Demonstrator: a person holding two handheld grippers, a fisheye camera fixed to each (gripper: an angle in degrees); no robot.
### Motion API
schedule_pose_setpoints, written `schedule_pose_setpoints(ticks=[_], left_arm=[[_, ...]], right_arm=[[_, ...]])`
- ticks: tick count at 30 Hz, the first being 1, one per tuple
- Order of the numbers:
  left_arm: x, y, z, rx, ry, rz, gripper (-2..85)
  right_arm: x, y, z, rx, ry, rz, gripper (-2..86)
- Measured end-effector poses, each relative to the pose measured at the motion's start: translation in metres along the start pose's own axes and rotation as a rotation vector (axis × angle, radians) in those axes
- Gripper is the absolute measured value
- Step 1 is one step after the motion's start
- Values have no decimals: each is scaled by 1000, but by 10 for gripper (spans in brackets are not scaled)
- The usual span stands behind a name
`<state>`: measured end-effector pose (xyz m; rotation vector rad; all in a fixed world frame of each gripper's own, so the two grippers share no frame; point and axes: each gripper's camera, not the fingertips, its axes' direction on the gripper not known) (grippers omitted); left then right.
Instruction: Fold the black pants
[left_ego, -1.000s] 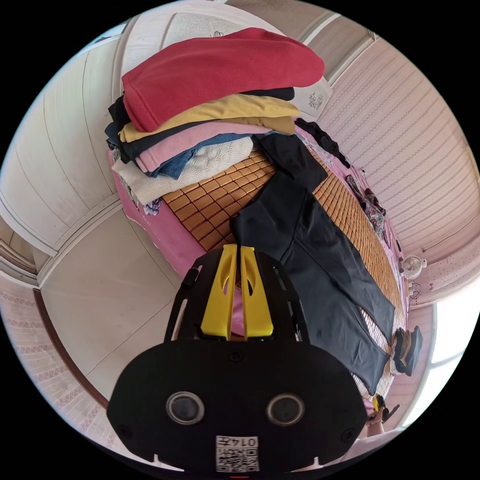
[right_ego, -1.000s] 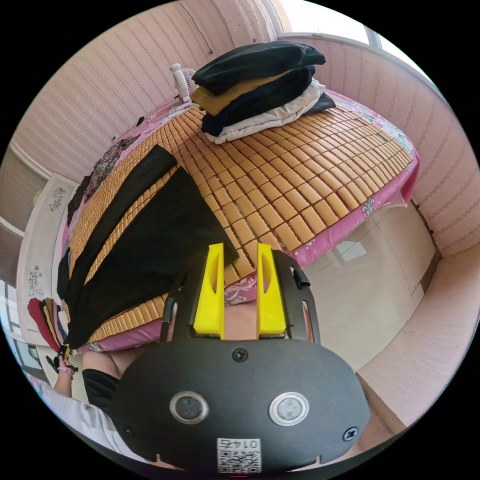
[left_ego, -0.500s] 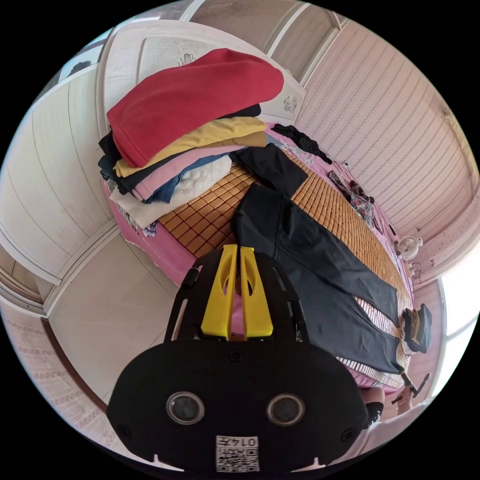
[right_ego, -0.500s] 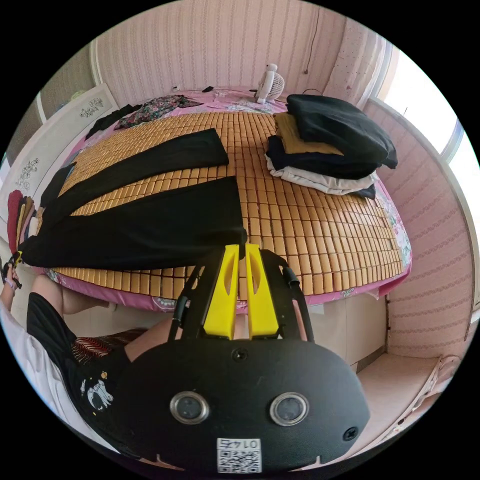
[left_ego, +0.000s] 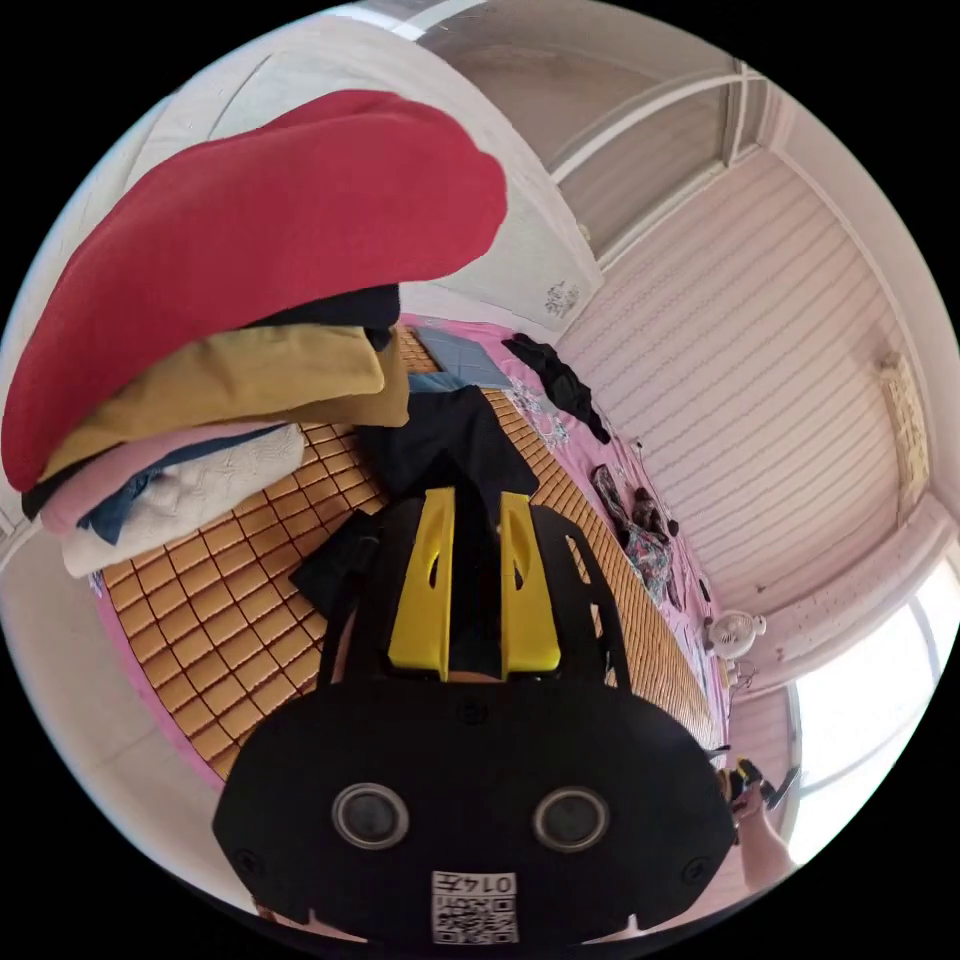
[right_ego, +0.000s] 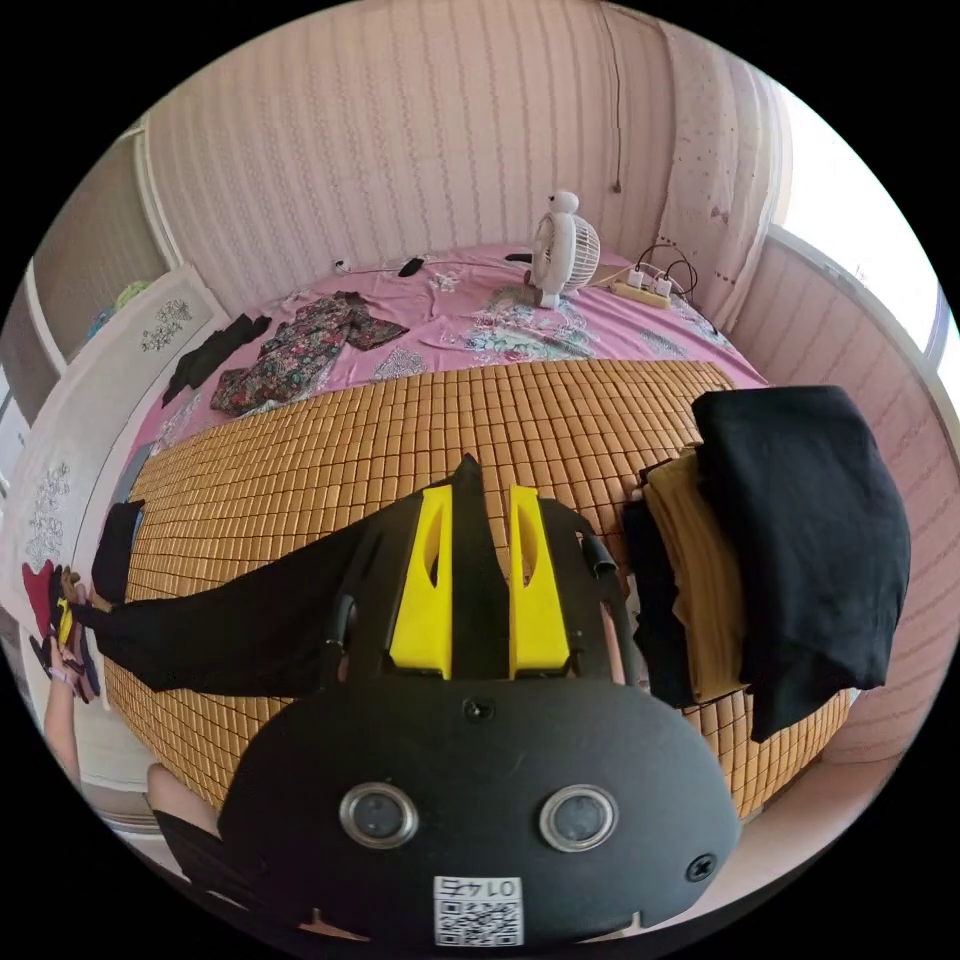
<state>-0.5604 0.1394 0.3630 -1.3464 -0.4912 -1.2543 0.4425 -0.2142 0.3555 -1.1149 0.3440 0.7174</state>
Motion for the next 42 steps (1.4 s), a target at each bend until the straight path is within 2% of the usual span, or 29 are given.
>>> schedule_pose_setpoints(ticks=[3, 7, 9, 13, 14, 19, 21, 22, 24, 30, 34, 38, 42], left_arm=[[2, 18, 17, -9, 40, -23, 31], [15, 58, 52, -198, 131, 88, 45], [23, 81, 76, -326, 49, 162, 35], [44, 130, 130, -540, -287, 422, 13], [56, 140, 133, -509, -324, 527, 6], [89, 176, 154, -577, -528, 807, -4], [86, 181, 156, -593, -553, 773, -4], [83, 180, 156, -610, -535, 703, -4], [88, 186, 156, -655, -490, 696, -4], [166, 261, 129, -614, -187, 939, 28], [225, 337, 133, -669, 60, 1103, 56], [272, 416, 144, -674, 202, 1278, 66], [301, 468, 165, -789, 322, 1305, 75]], right_arm=[[-14, 19, 30, -79, 99, -88, 82], [-11, 54, 68, -229, 197, -159, 76], [1, 70, 77, -240, 177, -105, 72], [13, 79, 70, -250, 82, -42, 64], [12, 83, 67, -266, 91, -78, 60], [11, 122, 46, -348, 106, -261, 46], [17, 148, 29, -348, 93, -267, 43], [20, 153, 25, -347, 90, -259, 43], [31, 173, 8, -307, 71, -192, 44], [44, 178, -10, -254, 5, -124, 45], [44, 162, -20, -229, -11, -152, 48], [46, 161, -13, -289, 17, -178, 52], [57, 168, -11, -315, 4, -141, 41]])
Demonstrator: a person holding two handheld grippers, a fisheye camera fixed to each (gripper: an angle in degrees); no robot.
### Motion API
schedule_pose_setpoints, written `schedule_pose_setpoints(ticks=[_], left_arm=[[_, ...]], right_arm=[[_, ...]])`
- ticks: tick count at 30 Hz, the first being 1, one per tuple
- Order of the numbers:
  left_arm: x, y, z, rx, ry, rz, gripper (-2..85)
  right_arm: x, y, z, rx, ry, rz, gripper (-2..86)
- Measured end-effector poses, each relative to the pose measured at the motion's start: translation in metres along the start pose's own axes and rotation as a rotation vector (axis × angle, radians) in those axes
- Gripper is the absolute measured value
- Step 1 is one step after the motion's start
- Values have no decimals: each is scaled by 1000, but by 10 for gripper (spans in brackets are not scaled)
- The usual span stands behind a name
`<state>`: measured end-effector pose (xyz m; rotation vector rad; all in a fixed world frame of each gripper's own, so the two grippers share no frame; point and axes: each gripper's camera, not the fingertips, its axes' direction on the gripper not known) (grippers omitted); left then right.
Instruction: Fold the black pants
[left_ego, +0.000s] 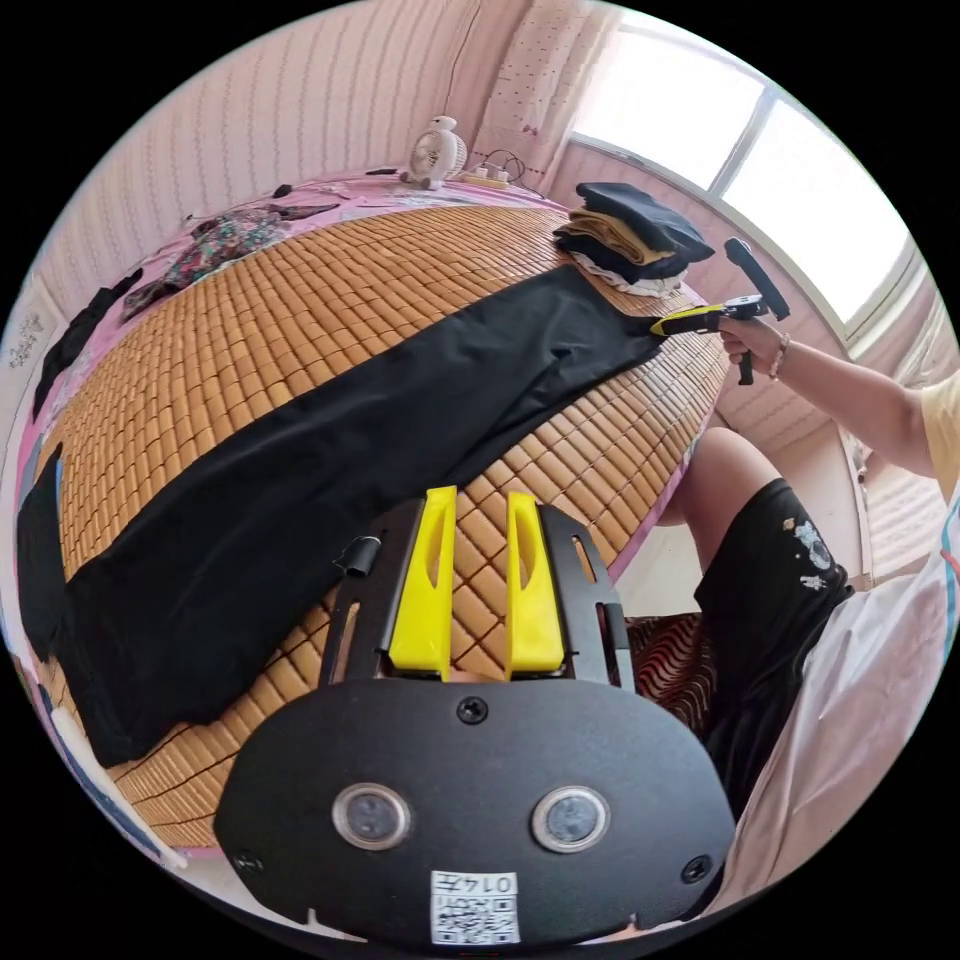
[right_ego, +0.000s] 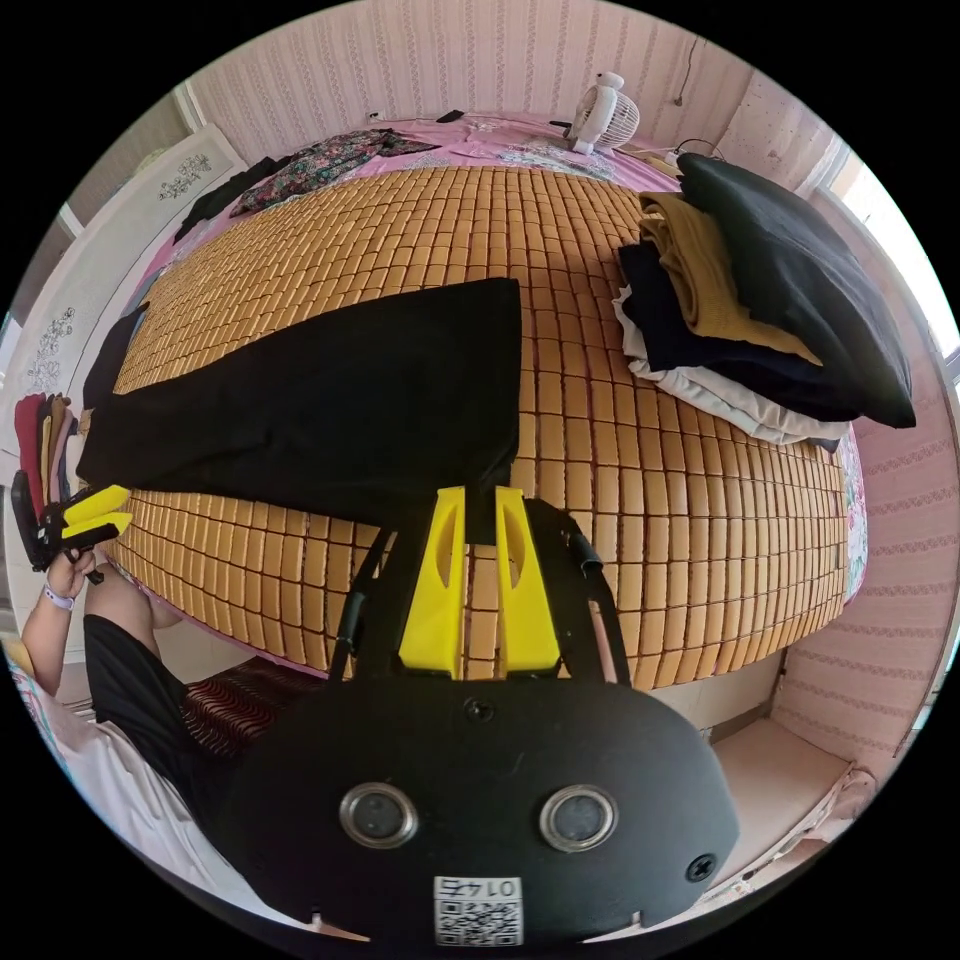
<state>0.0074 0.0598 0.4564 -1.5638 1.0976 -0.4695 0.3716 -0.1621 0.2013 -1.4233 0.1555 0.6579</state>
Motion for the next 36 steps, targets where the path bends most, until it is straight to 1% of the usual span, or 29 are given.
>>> schedule_pose_setpoints(ticks=[2, 5, 6, 7, 8, 9, 11, 13, 14, 16, 17, 19, 21, 24, 25, 28, 30, 32, 34, 36], left_arm=[[16, -14, 19, -16, 91, 37, 79], [29, -26, 26, 8, 106, 83, 79], [30, -29, 26, 13, 106, 86, 79], [30, -32, 27, 22, 111, 80, 80], [29, -35, 28, 29, 124, 72, 80], [28, -36, 29, 30, 127, 68, 80], [25, -39, 35, 22, 121, 58, 80], [22, -41, 38, 15, 113, 46, 81], [19, -41, 40, 14, 110, 35, 81], [14, -40, 40, 20, 99, 10, 81], [10, -39, 42, 22, 89, -9, 81], [2, -39, 44, 13, 72, -42, 81], [-5, -39, 47, 5, 52, -70, 80], [-16, -39, 55, -11, -10, -94, 78], [-21, -39, 62, -28, -21, -105, 77], [-29, -40, 74, -50, 35, -153, 74], [-24, -44, 73, -24, 54, -134, 75], [-15, -48, 71, 14, 61, -95, 76], [-12, -52, 72, 25, 72, -80, 76], [-13, -56, 73, 40, 65, -69, 77]], right_arm=[[5, 3, -13, 51, -58, 35, 37], [6, 4, -58, 231, -131, 19, 30], [9, 7, -70, 275, -140, 27, 40], [11, 9, -71, 278, -147, 36, 45], [17, 13, -64, 243, -164, 58, 56], [24, 17, -45, 159, -167, 79, 66], [33, 27, -16, 68, -131, 138, 81], [40, 38, -6, 70, -140, 202, 96], [42, 44, -3, 106, -176, 232, 107], [40, 48, 4, 128, -198, 246, 90], [37, 47, 13, 96, -191, 242, 79], [27, 47, 13, 116, -113, 204, 63], [9, 43, 14, 73, 14, 99, 41], [-15, 47, 12, 61, 145, -85, 26], [-17, 49, 12, 58, 165, -112, 27], [-14, 75, 6, 31, 220, -146, 29], [3, 104, 3, -15, 257, -99, 31], [23, 123, -6, -20, 229, -19, 33], [53, 137, -22, 18, 105, 131, 43], [93, 152, -50, 198, -74, 289, 55]])
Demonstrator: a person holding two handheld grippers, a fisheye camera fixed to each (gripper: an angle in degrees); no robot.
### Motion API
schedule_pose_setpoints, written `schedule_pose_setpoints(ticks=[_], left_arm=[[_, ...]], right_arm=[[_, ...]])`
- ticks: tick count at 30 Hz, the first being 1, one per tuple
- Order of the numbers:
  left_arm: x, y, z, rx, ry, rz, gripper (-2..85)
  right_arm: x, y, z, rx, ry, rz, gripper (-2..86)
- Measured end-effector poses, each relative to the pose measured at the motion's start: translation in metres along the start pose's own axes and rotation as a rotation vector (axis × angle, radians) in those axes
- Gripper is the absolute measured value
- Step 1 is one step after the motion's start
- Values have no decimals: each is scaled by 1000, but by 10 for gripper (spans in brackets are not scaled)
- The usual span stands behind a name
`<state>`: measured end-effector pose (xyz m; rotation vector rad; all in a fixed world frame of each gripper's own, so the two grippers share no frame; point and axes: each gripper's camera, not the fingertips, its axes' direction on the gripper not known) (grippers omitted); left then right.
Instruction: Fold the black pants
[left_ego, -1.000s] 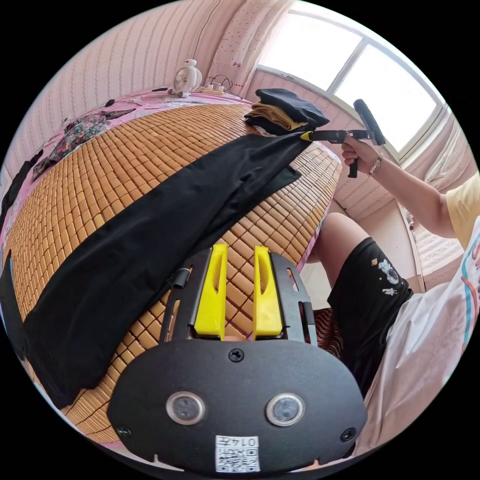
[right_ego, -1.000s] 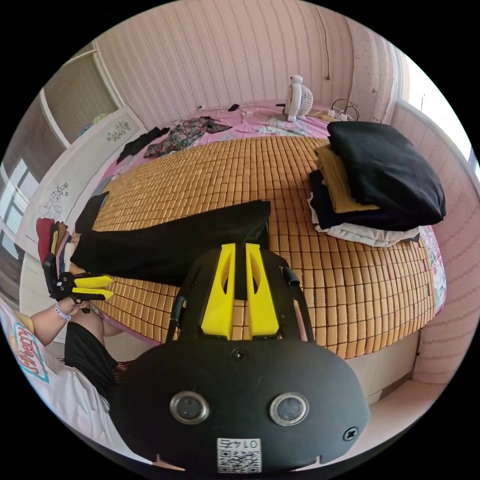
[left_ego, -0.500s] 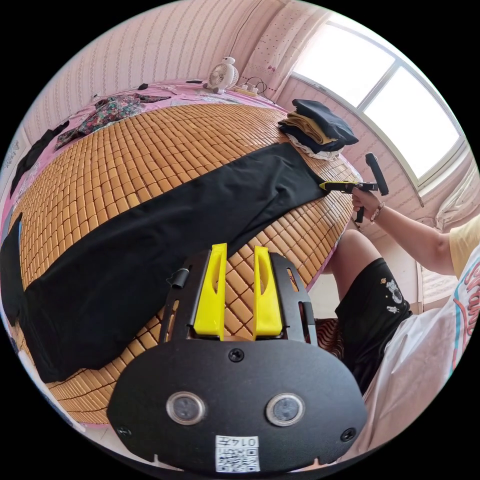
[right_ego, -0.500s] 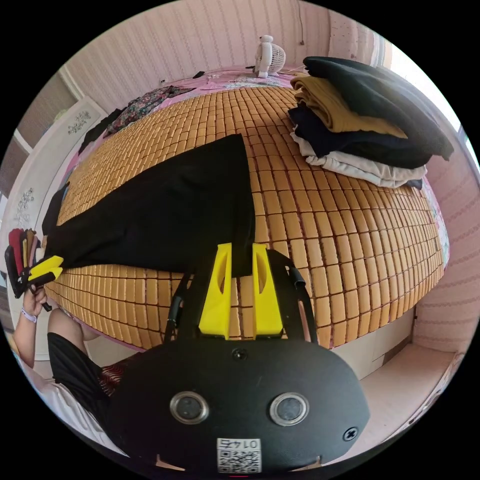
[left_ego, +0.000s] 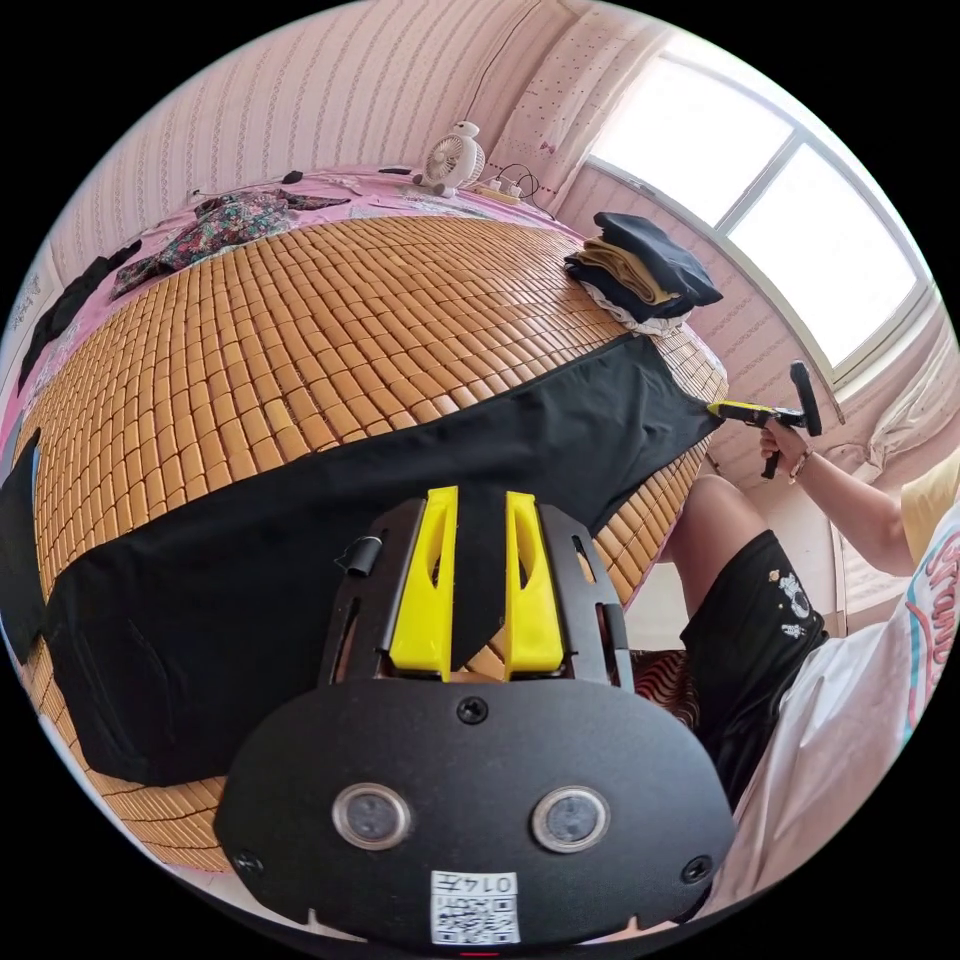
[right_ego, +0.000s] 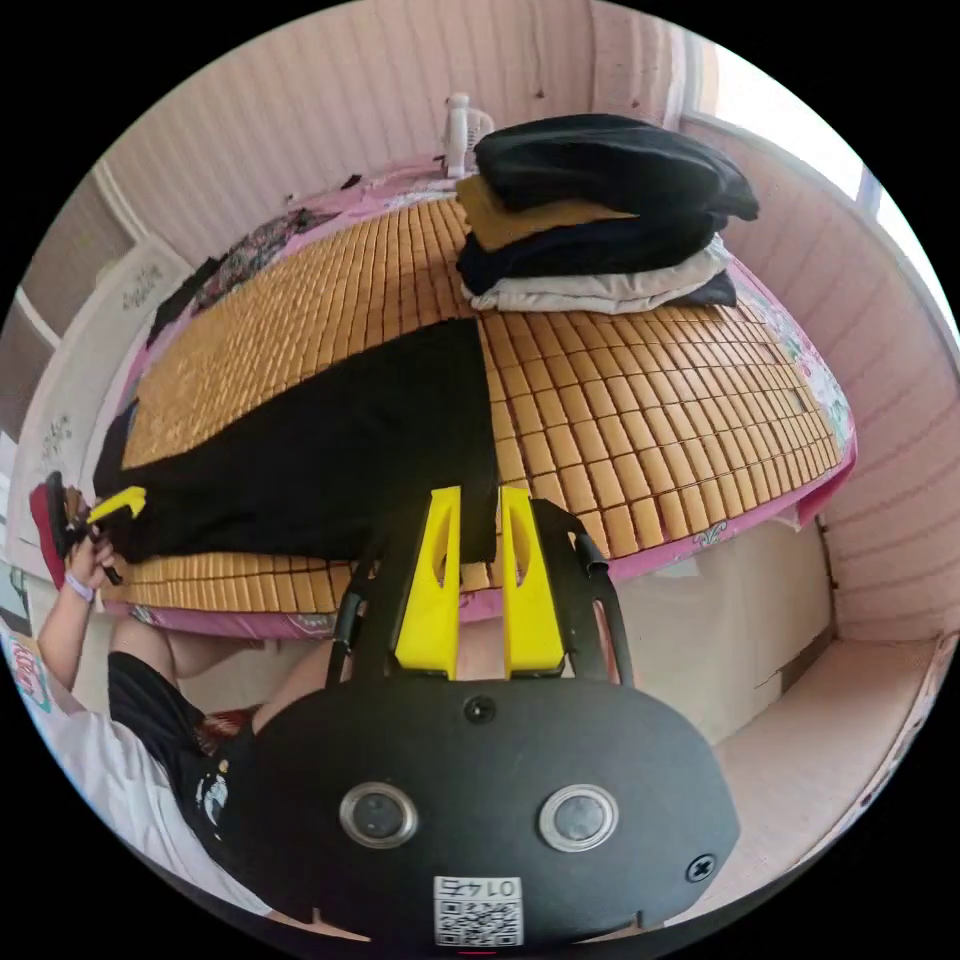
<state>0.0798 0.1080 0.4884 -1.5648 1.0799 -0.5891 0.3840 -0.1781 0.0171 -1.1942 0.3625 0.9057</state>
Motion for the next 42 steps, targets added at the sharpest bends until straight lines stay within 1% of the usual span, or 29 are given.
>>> schedule_pose_setpoints(ticks=[2, 3, 5, 6, 9, 12, 13, 15, 16, 19, 21, 25, 28, 30, 31, 33, 35, 38, 42], left_arm=[[-2, -8, 2, -1, -33, 20, 77], [-1, -10, 3, -8, -45, 31, 77], [1, -25, 13, -58, -120, 74, 77], [2, -29, 16, -68, -140, 82, 77], [8, -47, 31, -90, -212, 108, 76], [8, -57, 57, -191, -242, 95, 60], [9, -58, 62, -206, -249, 94, 50], [14, -57, 61, -215, -233, 123, 34], [18, -55, 59, -220, -253, 130, 23], [29, -46, 46, -187, -279, 190, -3], [34, -42, 31, -158, -269, 194, -3], [40, -40, -19, -34, -239, 172, -4], [41, -44, -46, 20, -297, 168, -4], [31, -49, -46, -7, -301, 145, 3], [19, -51, -39, -24, -290, 100, 7], [1, -52, -25, -54, -244, 27, 14], [-11, -52, -22, -65, -192, -37, 24], [2, -45, -36, -13, -184, 7, 30], [16, -29, -41, -24, -162, 48, 31]], right_arm=[[12, -8, -11, 102, -1, 68, 65], [8, -17, -9, 110, 31, 31, 71], [-7, -34, 4, 97, 81, -48, 81], [-18, -44, 17, 83, 109, -76, 71], [-39, -67, 53, 31, 180, -104, 45], [-48, -74, 82, -51, 255, -117, 20], [-49, -73, 85, -62, 252, -114, 15], [-50, -63, 79, -12, 219, -90, 4], [-50, -61, 76, 3, 213, -86, 3], [-49, -48, 65, 51, 190, -101, 1], [-48, -42, 56, 70, 201, -136, -1], [-50, -40, 48, 93, 206, -193, -1], [-53, -47, 48, 121, 145, -193, 2], [-53, -56, 64, 83, 130, -144, 4], [-54, -58, 70, 66, 140, -134, 4], [-52, -60, 81, 24, 176, -81, 11], [-51, -53, 74, 36, 153, -81, 20], [-52, -24, 55, 35, 140, -97, 36], [-57, 30, 47, -30, 155, -66, 45]])
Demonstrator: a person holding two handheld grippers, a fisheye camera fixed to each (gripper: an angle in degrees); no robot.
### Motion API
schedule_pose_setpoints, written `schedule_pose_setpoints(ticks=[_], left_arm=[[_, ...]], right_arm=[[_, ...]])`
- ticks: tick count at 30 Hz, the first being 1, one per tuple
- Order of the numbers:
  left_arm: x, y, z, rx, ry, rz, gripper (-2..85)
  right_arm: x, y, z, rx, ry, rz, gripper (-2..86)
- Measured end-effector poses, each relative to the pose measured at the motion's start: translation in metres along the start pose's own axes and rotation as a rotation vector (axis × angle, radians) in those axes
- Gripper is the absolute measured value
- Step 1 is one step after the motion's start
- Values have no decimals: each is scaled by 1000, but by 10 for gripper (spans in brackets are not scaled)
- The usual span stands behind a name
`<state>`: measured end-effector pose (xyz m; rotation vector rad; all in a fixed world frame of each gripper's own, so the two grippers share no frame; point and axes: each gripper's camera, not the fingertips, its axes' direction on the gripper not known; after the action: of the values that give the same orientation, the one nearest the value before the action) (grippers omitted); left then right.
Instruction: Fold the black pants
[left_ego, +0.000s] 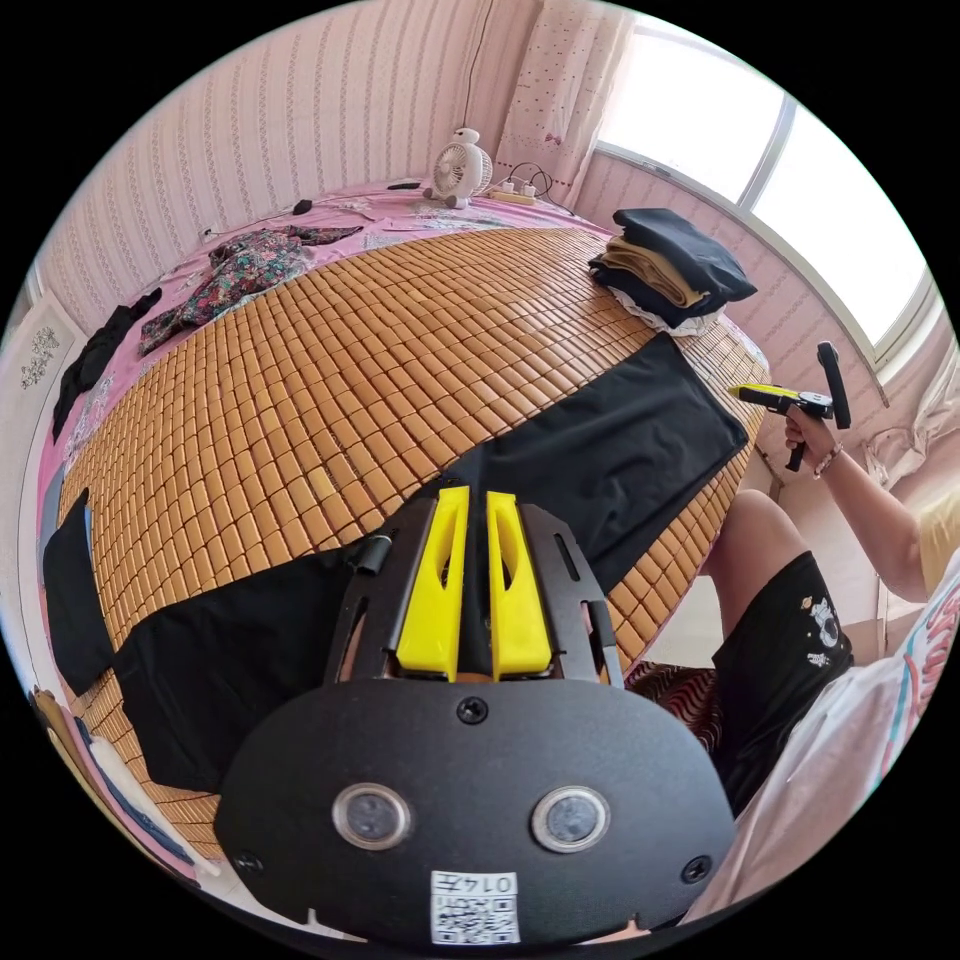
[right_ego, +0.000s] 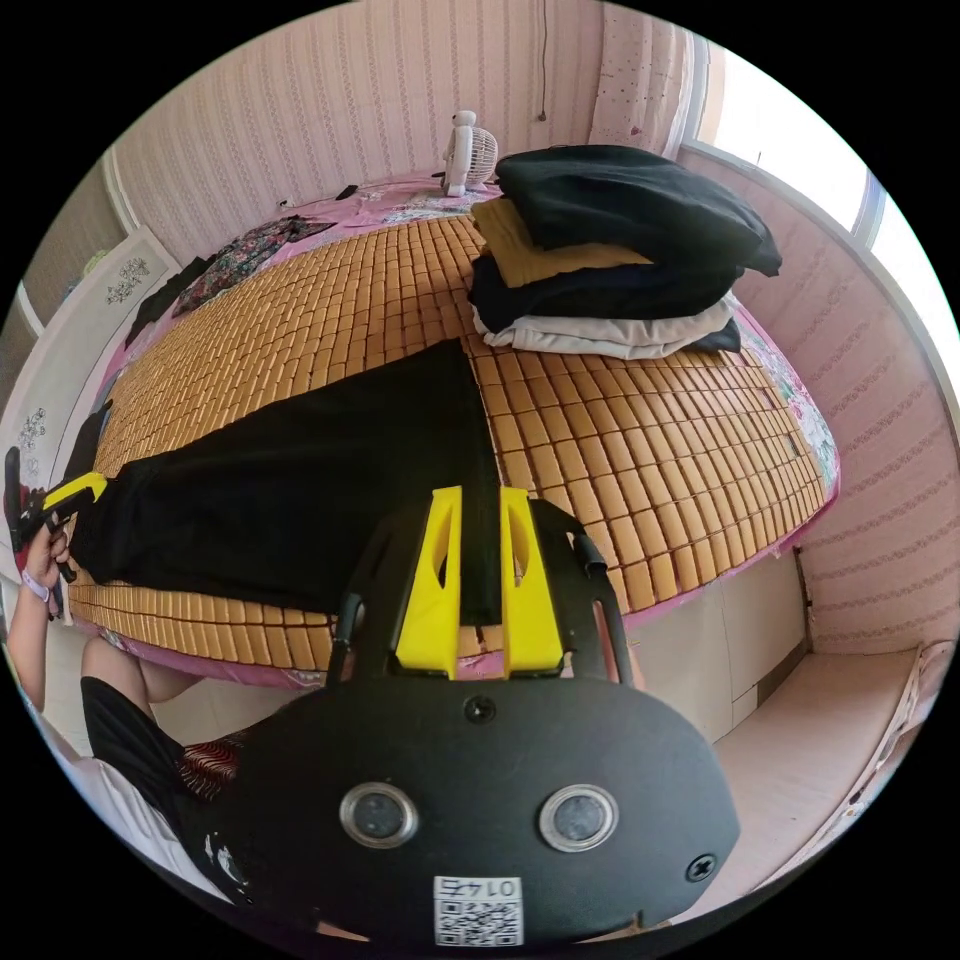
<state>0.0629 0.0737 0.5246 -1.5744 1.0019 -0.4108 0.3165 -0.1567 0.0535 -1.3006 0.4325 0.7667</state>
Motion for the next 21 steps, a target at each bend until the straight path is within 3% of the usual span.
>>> schedule_pose_setpoints(ticks=[4, 8, 17, 21], left_arm=[[8, 20, 1, -37, 56, 4, 31], [7, 33, -8, -63, 98, -16, 32], [-21, 61, -37, -71, 71, -95, 36], [-38, 78, -45, -85, 55, -149, 39]], right_arm=[[-17, 17, 24, -136, 19, -51, 27], [-17, 15, 19, -87, 34, 4, 7], [-25, 18, 42, -54, -43, 134, 90], [-59, 5, 64, -123, -17, 40, 62]])
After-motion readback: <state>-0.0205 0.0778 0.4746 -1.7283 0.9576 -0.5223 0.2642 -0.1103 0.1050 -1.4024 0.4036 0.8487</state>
